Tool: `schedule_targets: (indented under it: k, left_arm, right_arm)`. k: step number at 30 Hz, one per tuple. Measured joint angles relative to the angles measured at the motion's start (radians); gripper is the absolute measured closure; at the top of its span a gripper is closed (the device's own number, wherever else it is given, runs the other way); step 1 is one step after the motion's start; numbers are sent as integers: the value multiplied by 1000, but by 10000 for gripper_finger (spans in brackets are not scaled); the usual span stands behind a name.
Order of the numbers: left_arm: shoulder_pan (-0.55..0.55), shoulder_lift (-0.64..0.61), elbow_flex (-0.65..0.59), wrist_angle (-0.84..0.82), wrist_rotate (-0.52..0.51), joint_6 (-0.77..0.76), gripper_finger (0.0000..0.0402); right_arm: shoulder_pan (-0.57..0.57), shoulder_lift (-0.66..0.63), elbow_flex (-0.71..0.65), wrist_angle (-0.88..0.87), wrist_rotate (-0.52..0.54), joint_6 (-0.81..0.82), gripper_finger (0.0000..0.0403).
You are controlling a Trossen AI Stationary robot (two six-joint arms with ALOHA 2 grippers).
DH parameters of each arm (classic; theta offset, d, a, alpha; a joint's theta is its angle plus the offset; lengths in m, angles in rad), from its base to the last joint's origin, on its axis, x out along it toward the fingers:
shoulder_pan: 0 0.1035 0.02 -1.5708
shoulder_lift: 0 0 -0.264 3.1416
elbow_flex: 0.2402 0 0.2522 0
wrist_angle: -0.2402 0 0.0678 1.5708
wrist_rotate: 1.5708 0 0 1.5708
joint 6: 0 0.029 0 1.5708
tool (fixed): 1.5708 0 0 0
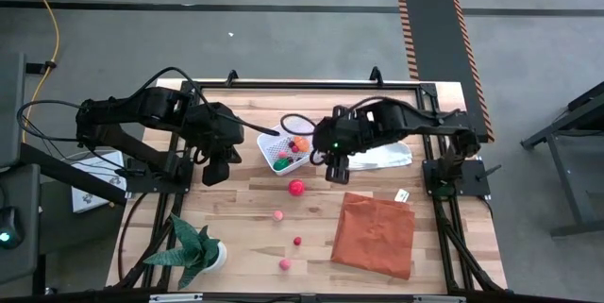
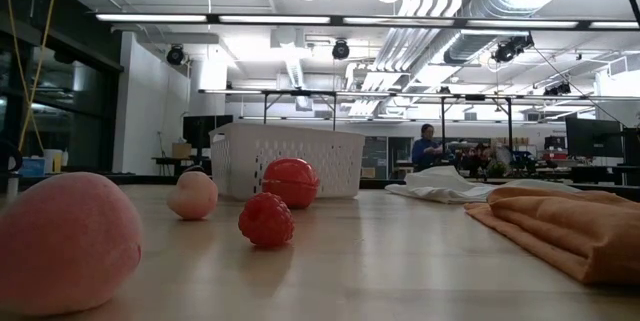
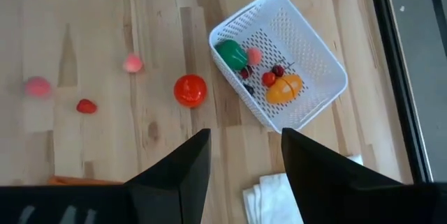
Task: Pick and placing Produce into tupperware
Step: Put the top apricot in the basket
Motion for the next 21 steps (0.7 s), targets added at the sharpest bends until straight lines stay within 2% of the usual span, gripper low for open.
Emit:
schedule_targets:
  k: [3, 6, 12, 16, 21]
  left_arm:
    - [0, 0, 0, 0, 0, 0, 399]
    - [0, 0, 0, 0, 0, -2, 399]
    - [0, 0, 0, 3, 0, -3, 399]
    - [1, 0, 0, 25, -2, -2, 399]
    - [1, 0, 0, 71, -3, -1, 399]
  right_arm:
    - [16, -54, -128, 73, 13, 23, 241]
    - [28, -158, -339, 224, 9, 60, 251]
    - [29, -365, -721, 528, -79, 203, 265]
    - [28, -449, -869, 605, -102, 285, 265]
    - [47, -498, -991, 635, -123, 348, 265]
